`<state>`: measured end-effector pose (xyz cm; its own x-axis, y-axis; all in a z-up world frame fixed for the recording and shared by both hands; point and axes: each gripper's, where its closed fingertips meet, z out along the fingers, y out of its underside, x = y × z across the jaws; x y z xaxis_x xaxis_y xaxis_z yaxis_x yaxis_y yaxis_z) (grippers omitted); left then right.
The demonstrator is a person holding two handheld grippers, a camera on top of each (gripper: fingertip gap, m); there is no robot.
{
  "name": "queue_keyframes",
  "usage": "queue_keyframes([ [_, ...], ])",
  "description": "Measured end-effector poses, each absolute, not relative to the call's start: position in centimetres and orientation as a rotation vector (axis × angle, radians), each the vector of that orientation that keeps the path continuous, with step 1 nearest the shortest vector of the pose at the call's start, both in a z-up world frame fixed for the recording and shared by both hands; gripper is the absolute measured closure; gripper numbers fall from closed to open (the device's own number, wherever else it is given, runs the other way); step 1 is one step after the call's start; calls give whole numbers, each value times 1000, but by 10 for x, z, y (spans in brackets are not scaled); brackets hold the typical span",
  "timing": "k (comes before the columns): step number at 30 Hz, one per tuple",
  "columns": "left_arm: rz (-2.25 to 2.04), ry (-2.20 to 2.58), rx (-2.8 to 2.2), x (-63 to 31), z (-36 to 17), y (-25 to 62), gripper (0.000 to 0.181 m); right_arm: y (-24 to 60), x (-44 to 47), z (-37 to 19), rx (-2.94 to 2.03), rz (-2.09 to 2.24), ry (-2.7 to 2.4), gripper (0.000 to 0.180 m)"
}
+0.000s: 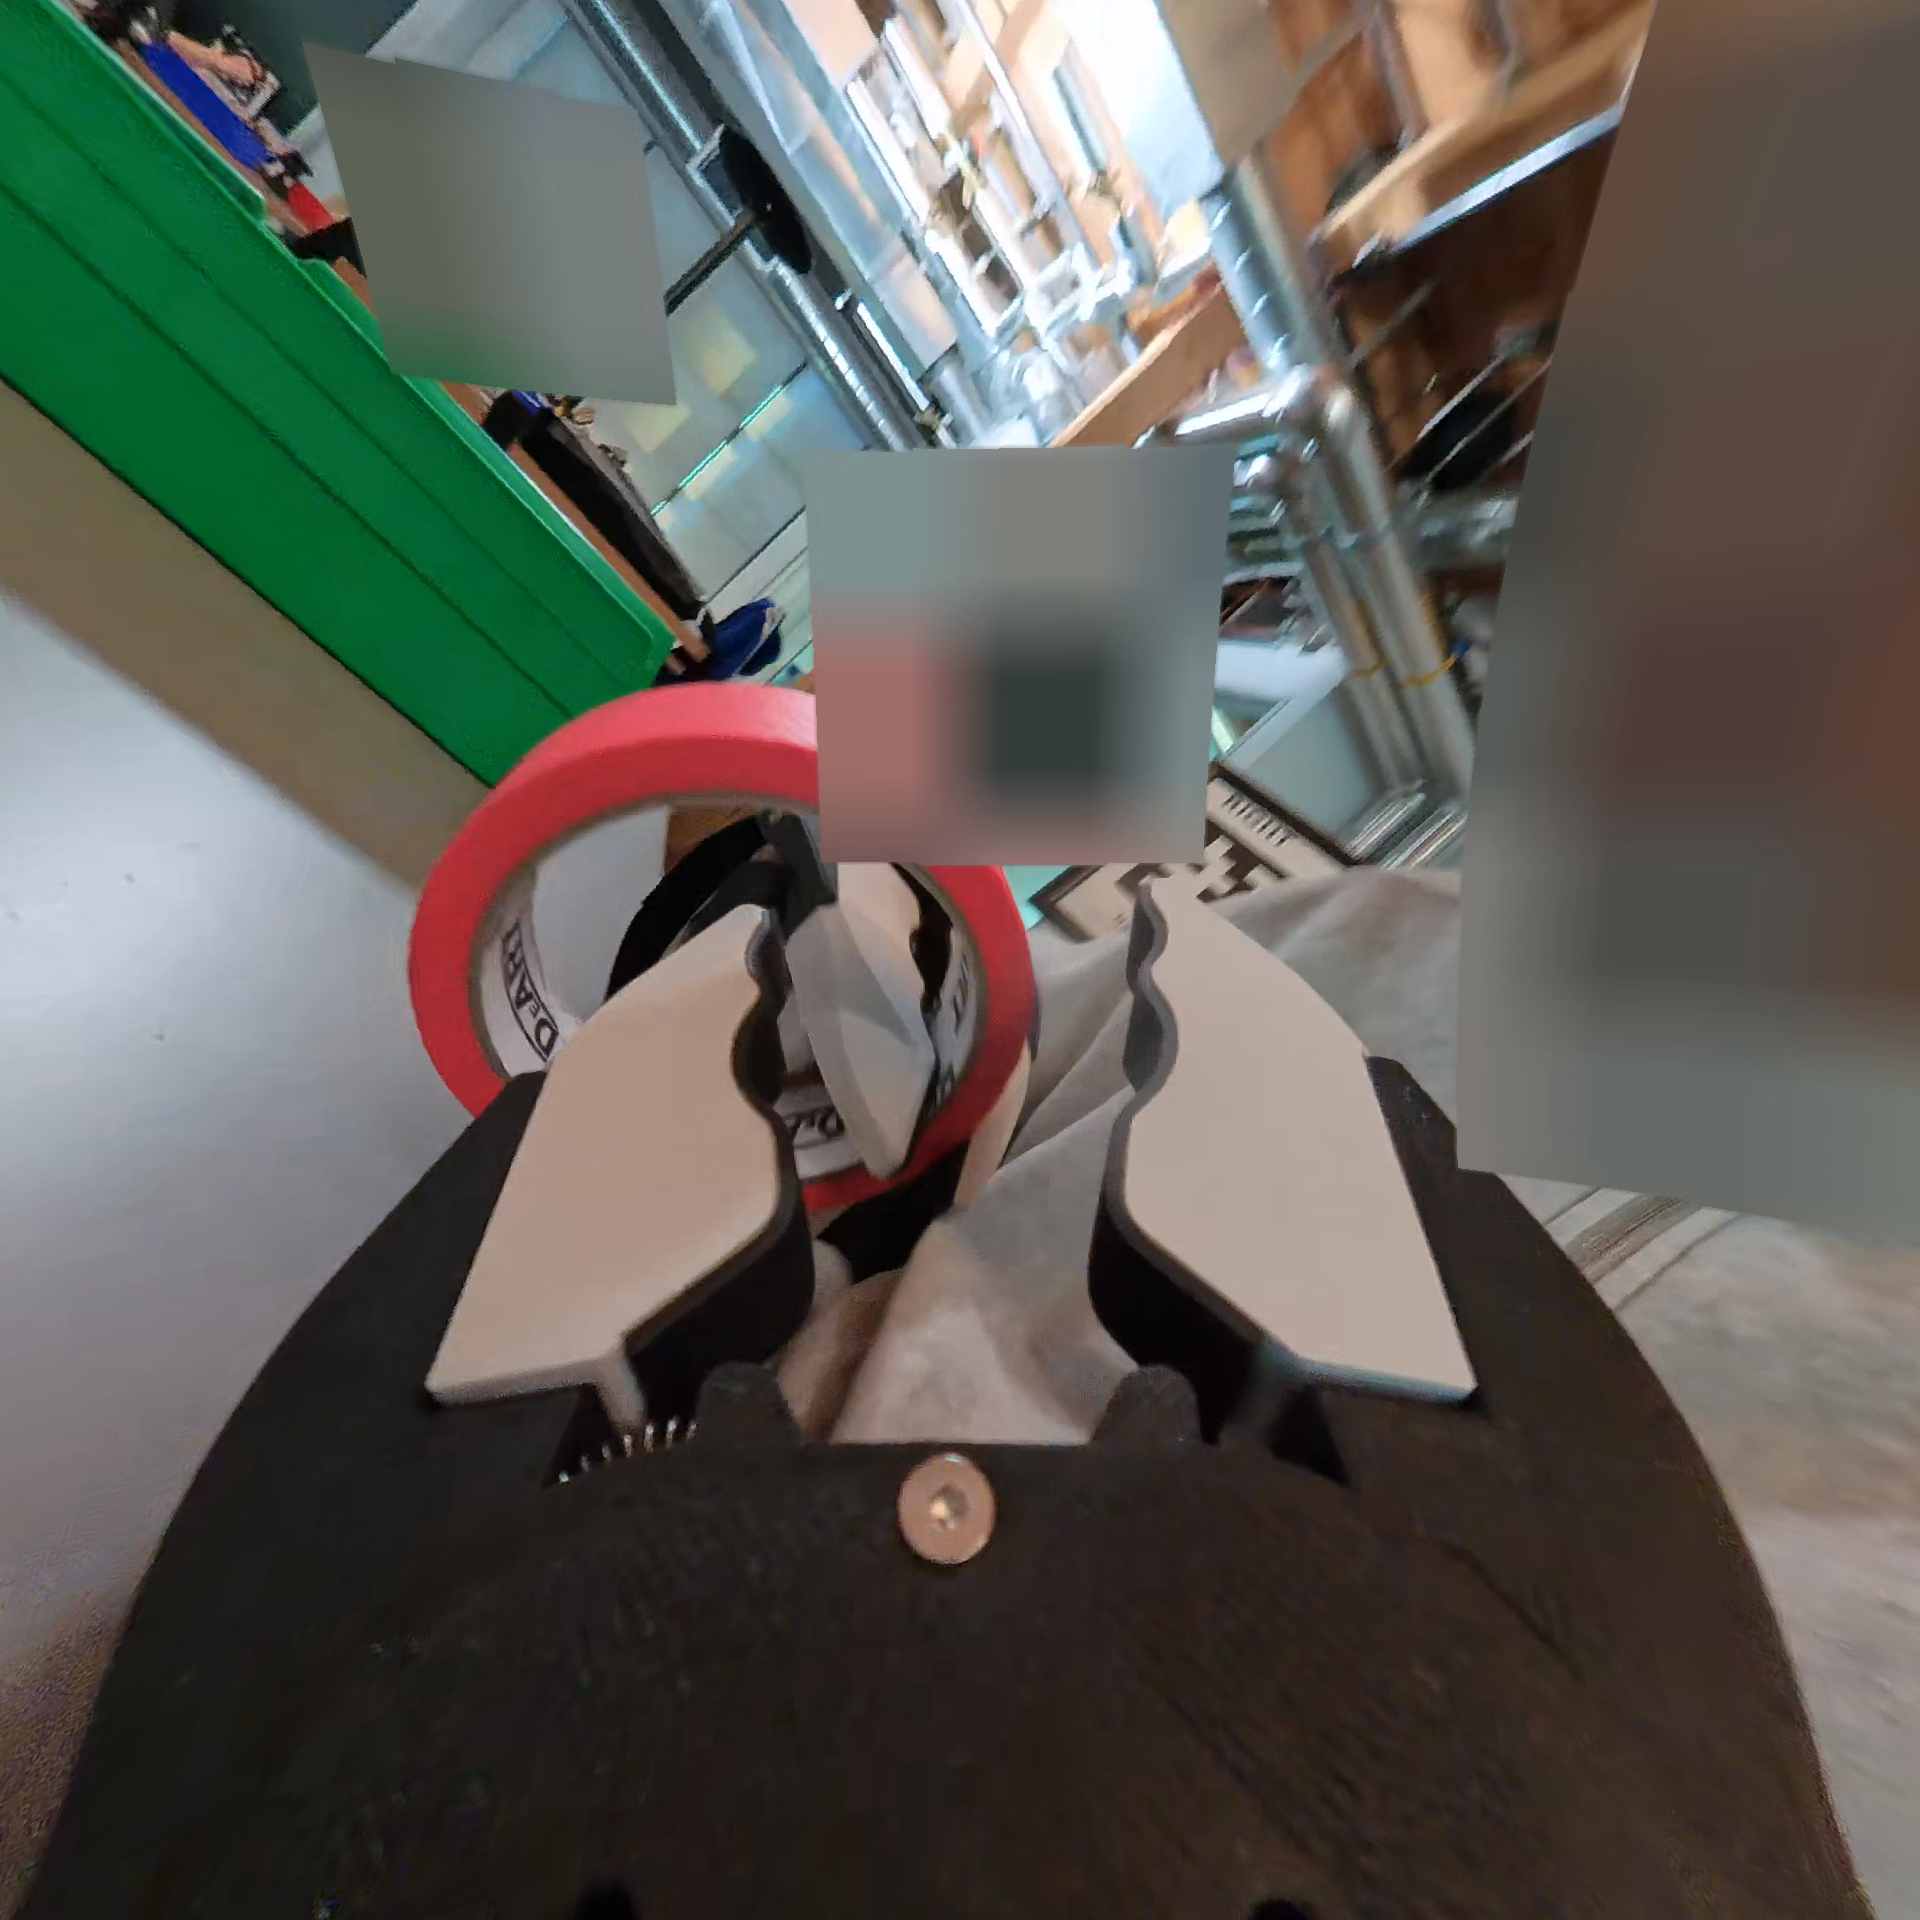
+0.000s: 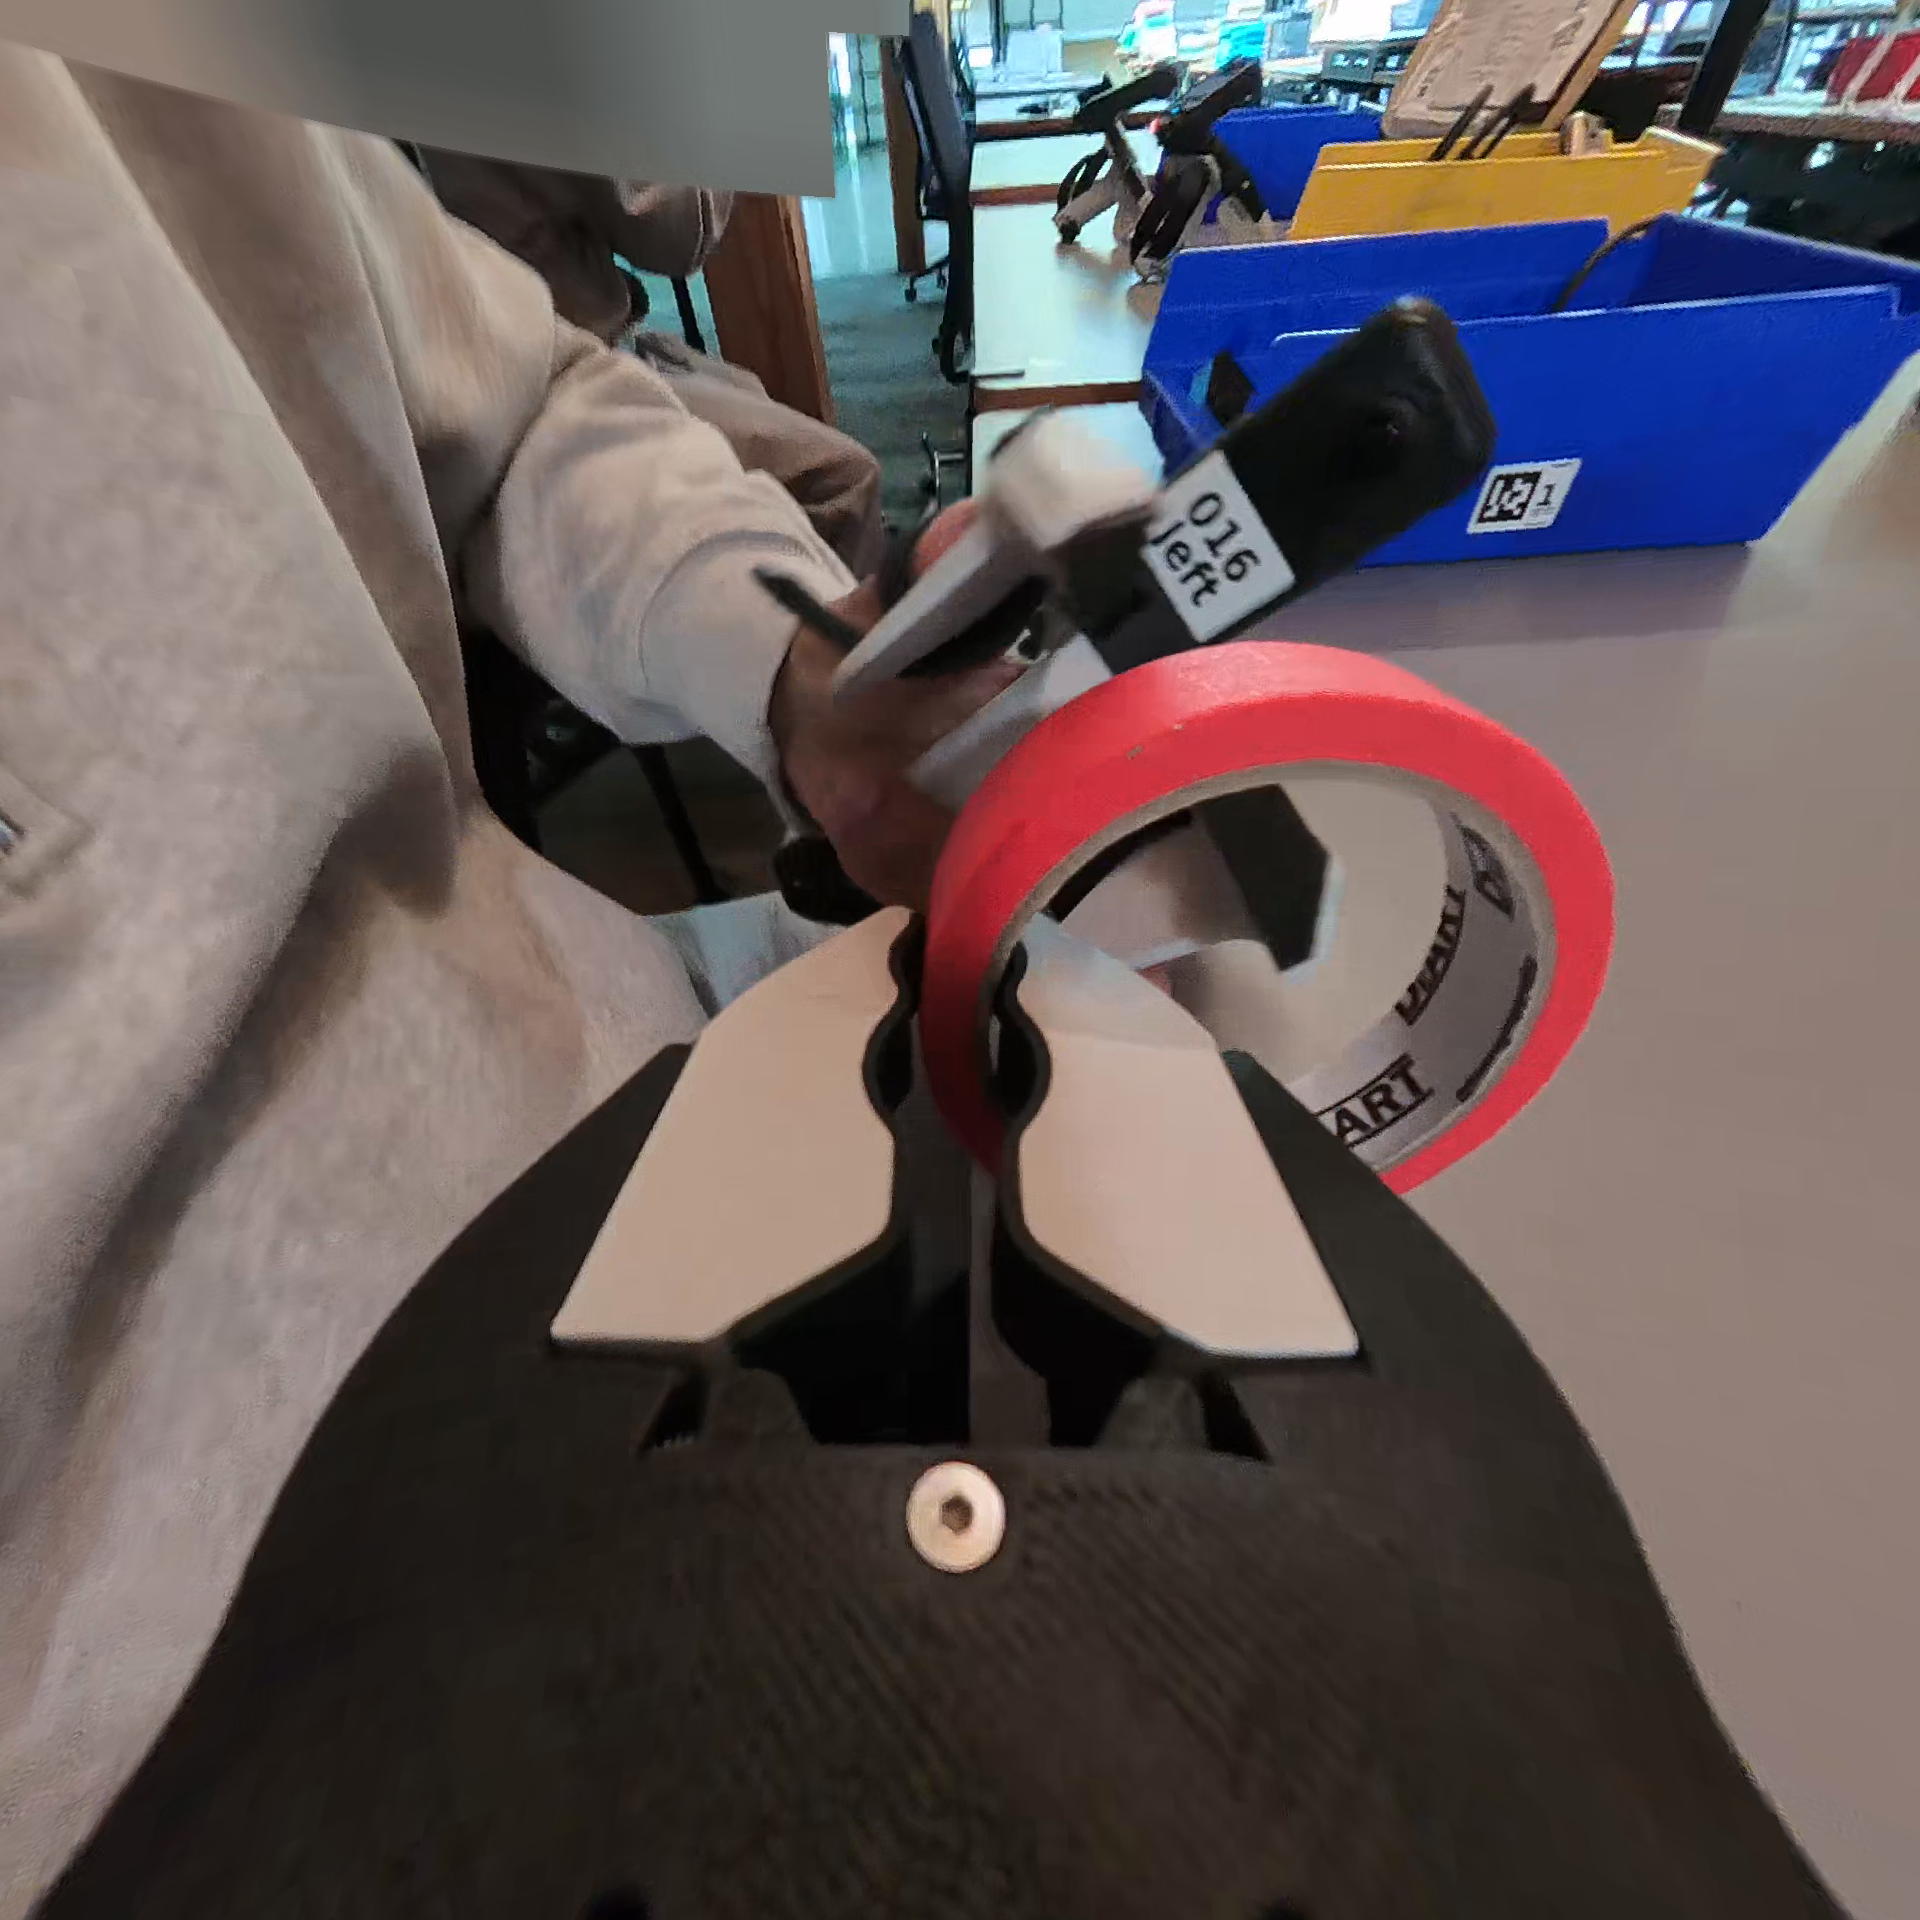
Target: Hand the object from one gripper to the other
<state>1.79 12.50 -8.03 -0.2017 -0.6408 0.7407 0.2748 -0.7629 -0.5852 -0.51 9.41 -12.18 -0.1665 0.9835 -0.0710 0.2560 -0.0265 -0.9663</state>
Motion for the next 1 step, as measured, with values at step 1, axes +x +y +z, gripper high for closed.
queue_keyframes([
  [1,-2058,388,-1463,15,-79,127,120,91,-7,-124,-1326,1210,-1536,168],
])
